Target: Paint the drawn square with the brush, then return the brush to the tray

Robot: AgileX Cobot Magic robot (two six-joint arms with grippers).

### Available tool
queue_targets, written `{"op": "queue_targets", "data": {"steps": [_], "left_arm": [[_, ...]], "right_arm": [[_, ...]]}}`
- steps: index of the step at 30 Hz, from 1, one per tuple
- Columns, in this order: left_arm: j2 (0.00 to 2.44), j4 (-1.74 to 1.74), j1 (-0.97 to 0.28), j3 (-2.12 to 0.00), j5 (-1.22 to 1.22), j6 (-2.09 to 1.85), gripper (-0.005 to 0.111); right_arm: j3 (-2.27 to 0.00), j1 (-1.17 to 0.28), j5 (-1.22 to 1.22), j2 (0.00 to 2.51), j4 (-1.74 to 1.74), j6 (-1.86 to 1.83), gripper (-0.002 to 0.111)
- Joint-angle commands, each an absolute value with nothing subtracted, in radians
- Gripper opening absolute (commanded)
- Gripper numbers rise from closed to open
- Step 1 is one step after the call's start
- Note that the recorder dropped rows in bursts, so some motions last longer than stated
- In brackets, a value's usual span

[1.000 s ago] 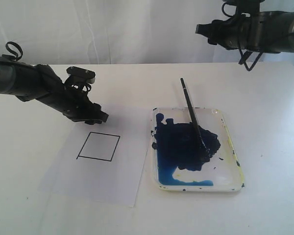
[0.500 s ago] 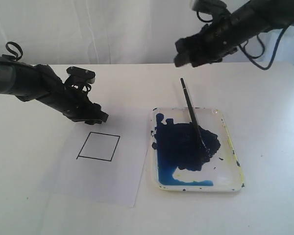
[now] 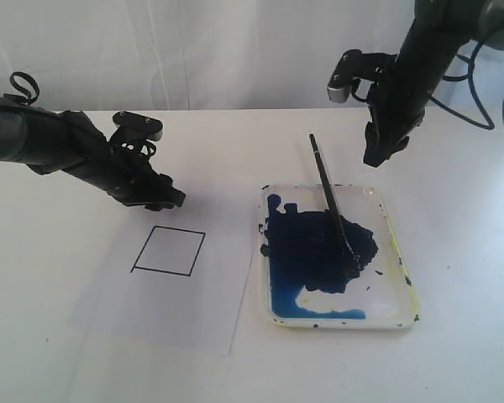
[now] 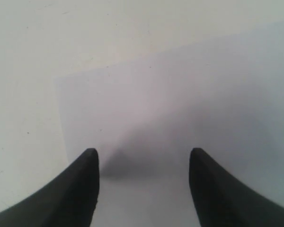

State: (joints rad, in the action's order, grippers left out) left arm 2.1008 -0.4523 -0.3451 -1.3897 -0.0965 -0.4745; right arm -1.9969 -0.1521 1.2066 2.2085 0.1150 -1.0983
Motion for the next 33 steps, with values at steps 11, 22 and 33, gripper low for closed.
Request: {"op": "queue_targets", "data": {"steps": [11,22,33], "left_arm": [[2.103,-0.455,-0.339,-1.387,-0.12,-0.47,0.06],[2.103,-0.455,-0.339,-1.387,-0.119,-0.47,0.06],[2.103,-0.455,-0.339,-1.387,-0.119,-0.47,0.06]], "right_arm": [[-2.012,-0.225,0.958,2.253,0.114,-1.601,0.027],[-2.012,-0.238,0.894,2.275,0.065,-1.951,0.045],[-2.012,-0.238,0.845,2.305,0.131,-1.755,0.041]]}}
